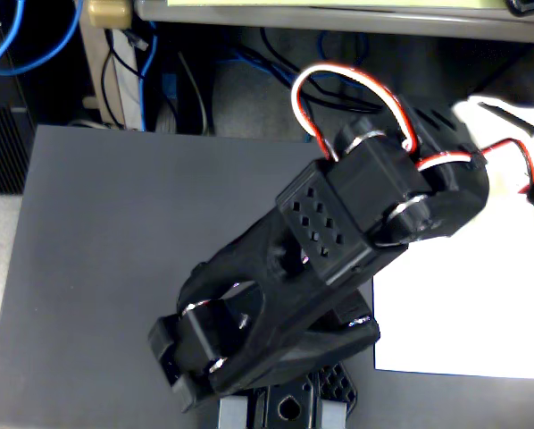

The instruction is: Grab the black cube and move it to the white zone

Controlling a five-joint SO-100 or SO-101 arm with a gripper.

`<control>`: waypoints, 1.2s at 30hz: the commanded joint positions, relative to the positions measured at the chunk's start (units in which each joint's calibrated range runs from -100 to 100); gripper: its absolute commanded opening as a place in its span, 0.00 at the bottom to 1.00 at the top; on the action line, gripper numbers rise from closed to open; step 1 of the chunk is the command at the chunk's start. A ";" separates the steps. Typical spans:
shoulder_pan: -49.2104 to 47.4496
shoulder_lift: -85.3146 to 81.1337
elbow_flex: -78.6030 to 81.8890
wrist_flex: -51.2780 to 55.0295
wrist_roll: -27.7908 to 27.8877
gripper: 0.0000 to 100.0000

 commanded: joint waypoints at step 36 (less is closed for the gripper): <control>-11.05 50.58 -4.39 3.74 8.44 0.02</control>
